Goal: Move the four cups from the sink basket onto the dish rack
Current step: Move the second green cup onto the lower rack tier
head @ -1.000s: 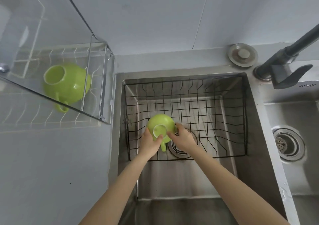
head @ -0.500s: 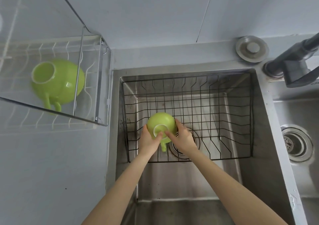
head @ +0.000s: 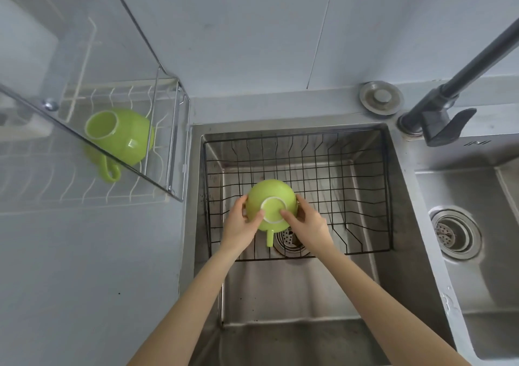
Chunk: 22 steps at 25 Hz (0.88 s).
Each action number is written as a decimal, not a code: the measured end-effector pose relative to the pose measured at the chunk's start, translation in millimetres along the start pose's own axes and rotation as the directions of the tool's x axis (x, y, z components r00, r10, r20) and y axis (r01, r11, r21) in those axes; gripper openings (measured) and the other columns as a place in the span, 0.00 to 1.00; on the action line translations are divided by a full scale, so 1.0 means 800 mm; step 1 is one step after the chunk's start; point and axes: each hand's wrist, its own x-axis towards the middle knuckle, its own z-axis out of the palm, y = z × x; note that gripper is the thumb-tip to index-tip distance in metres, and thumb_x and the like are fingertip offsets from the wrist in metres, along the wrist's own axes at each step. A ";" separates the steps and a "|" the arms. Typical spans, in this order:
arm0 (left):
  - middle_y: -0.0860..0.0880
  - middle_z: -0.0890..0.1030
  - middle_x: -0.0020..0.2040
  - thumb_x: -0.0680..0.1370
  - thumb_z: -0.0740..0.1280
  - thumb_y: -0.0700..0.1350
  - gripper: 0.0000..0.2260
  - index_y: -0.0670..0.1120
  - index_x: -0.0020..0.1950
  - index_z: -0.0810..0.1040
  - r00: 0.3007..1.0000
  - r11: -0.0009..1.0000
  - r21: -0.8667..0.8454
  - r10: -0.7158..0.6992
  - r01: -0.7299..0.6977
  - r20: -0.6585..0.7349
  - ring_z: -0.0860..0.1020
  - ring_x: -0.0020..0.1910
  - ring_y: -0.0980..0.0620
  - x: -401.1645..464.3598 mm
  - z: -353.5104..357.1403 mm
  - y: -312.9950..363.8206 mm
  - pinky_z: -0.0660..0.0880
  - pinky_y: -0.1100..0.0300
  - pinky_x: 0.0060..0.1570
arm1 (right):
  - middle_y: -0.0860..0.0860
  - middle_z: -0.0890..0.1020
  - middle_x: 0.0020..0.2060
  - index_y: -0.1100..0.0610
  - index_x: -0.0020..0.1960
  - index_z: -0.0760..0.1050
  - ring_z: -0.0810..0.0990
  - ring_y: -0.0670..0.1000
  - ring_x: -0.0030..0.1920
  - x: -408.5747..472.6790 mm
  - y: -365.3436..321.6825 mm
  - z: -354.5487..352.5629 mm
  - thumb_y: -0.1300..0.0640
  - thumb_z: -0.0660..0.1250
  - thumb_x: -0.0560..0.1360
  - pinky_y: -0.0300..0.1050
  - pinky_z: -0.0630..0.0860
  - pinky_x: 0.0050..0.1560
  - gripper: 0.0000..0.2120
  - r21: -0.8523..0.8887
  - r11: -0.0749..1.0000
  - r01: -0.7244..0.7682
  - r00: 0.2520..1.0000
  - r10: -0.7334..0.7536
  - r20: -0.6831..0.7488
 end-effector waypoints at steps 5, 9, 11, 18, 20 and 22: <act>0.45 0.73 0.61 0.75 0.66 0.43 0.24 0.43 0.69 0.64 0.997 0.996 -0.043 0.082 -0.082 0.002 0.76 0.49 0.50 -0.048 -0.022 0.014 0.72 0.70 0.40 | 0.56 0.79 0.59 0.56 0.71 0.64 0.76 0.56 0.61 -0.042 -0.020 -0.014 0.47 0.65 0.74 0.48 0.72 0.61 0.29 0.017 0.998 0.068 0.997 -0.067 -0.024; 0.49 0.70 0.56 0.74 0.67 0.43 0.25 0.43 0.69 0.64 0.985 0.985 0.007 0.171 -0.171 0.010 0.75 0.47 0.52 -0.090 -0.042 0.018 0.72 0.79 0.33 | 0.58 0.80 0.57 0.56 0.70 0.64 0.77 0.56 0.58 -0.082 -0.033 -0.019 0.47 0.64 0.74 0.47 0.73 0.56 0.28 0.013 0.994 0.110 0.993 -0.109 -0.035; 0.48 0.68 0.58 0.73 0.69 0.43 0.27 0.44 0.70 0.62 0.971 0.967 0.094 0.238 -0.238 0.010 0.73 0.49 0.52 -0.108 -0.049 0.016 0.72 0.74 0.39 | 0.57 0.80 0.57 0.56 0.70 0.65 0.77 0.55 0.58 -0.100 -0.038 -0.019 0.46 0.64 0.75 0.45 0.73 0.55 0.27 0.014 0.991 0.132 0.990 -0.132 -0.043; 0.45 0.67 0.61 0.70 0.72 0.43 0.34 0.48 0.71 0.58 0.954 0.945 0.129 0.296 -0.300 0.049 0.75 0.54 0.49 -0.151 -0.089 -0.007 0.74 0.56 0.58 | 0.57 0.82 0.54 0.55 0.68 0.67 0.79 0.55 0.55 -0.150 -0.054 -0.001 0.45 0.63 0.74 0.48 0.74 0.55 0.26 -0.015 0.979 0.202 0.978 -0.202 -0.059; 0.47 0.66 0.59 0.70 0.72 0.44 0.35 0.48 0.72 0.58 0.951 0.940 0.147 0.306 -0.307 0.030 0.73 0.52 0.52 -0.161 -0.106 -0.013 0.72 0.58 0.58 | 0.55 0.82 0.54 0.54 0.69 0.67 0.79 0.54 0.55 -0.160 -0.058 0.012 0.43 0.63 0.74 0.45 0.73 0.53 0.27 -0.037 0.976 0.217 0.975 -0.218 -0.047; 0.46 0.67 0.59 0.69 0.72 0.44 0.34 0.48 0.71 0.59 0.946 0.935 0.143 0.325 -0.325 0.023 0.73 0.51 0.52 -0.167 -0.125 -0.021 0.72 0.59 0.56 | 0.54 0.81 0.55 0.54 0.68 0.67 0.79 0.53 0.55 -0.170 -0.065 0.027 0.43 0.62 0.74 0.44 0.73 0.53 0.27 -0.040 0.971 0.237 0.970 -0.239 -0.045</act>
